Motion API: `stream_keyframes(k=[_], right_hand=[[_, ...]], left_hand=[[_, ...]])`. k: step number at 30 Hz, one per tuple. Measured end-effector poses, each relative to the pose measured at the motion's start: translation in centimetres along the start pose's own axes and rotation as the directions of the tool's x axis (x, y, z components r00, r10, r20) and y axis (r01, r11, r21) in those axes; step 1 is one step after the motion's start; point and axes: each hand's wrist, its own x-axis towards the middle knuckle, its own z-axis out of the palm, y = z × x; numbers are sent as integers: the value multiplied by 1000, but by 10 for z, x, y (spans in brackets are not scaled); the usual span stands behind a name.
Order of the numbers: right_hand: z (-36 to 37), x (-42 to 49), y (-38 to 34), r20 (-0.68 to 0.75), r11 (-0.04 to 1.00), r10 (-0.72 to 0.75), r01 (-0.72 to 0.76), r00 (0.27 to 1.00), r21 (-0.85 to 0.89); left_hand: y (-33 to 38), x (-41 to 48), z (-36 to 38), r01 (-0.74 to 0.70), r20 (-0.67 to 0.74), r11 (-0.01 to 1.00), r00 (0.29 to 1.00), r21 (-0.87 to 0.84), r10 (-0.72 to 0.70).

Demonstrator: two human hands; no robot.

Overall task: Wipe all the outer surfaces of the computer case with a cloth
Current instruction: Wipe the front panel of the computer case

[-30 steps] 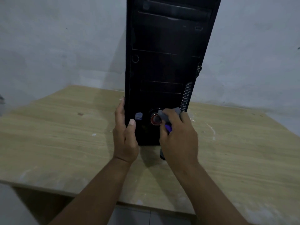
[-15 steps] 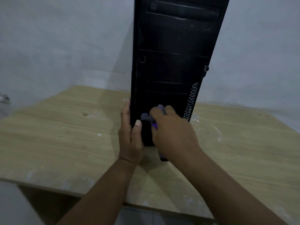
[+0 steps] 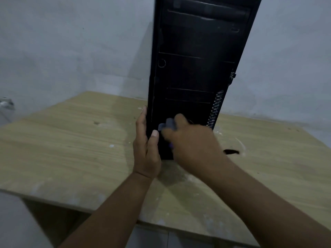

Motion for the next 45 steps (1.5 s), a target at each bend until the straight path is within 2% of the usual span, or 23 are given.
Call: stream_keyframes(k=[2, 4, 8, 11, 15, 20, 22, 26, 28, 31, 32, 35, 36, 38, 41, 45], right_hand=[[16, -3, -5, 28, 999, -39, 39, 999, 11], [27, -7, -2, -77, 997, 17, -10, 997, 81], [34, -10, 8, -283, 911, 230, -103, 931, 399], [28, -5, 17, -323, 802, 412, -172, 852, 572], [35, -5, 10, -294, 713, 505, -199, 812, 673], [42, -14, -1, -171, 398, 741, -220, 649, 891], [43, -18, -4, -97, 296, 768, -216, 633, 930], [43, -21, 1, -38, 224, 769, -213, 638, 951], [44, -20, 4, -44, 236, 757, -210, 652, 949], [50, -20, -1, -192, 466, 729, -270, 657, 843], [55, -22, -4, -219, 495, 726, -274, 652, 825], [64, -28, -7, -162, 440, 729, -275, 665, 855], [65, -29, -6, -156, 454, 715, -283, 681, 845], [63, -30, -3, -191, 522, 686, -291, 702, 802], [62, -30, -5, -270, 618, 665, -310, 697, 723], [60, -28, -2, -349, 695, 610, -269, 711, 668]], left_hand=[[0, -1, -2, 10, 14, 1000, 1000, 6, -10], [0, -1, -2, 8, 14, 1000, 1000, 6, -8], [0, 1, 0, -2, -6, 1000, 1000, 12, 3], [1, 1, 2, -13, 3, 1000, 1000, 0, 13], [2, 1, 2, -13, 2, 1000, 1000, -22, 13], [3, 1, 2, -6, 3, 999, 1000, -40, 6], [3, 1, 3, -6, 3, 999, 1000, -37, 6], [3, 1, 4, -26, -4, 1000, 1000, -16, 26], [4, 1, 5, -19, -5, 1000, 1000, -15, 19], [4, 1, 4, -15, -7, 1000, 1000, -11, 15], [4, 1, 4, -16, -6, 1000, 1000, -12, 16], [3, 0, 4, -11, 1, 1000, 1000, -20, 11], [3, 1, 4, -5, -2, 1000, 1000, -21, 5], [2, 1, 4, -4, -5, 1000, 1000, -17, 4], [3, 0, 5, -6, -1, 1000, 1000, -16, 6], [3, 1, 5, -16, -1, 999, 1000, -36, 16]])
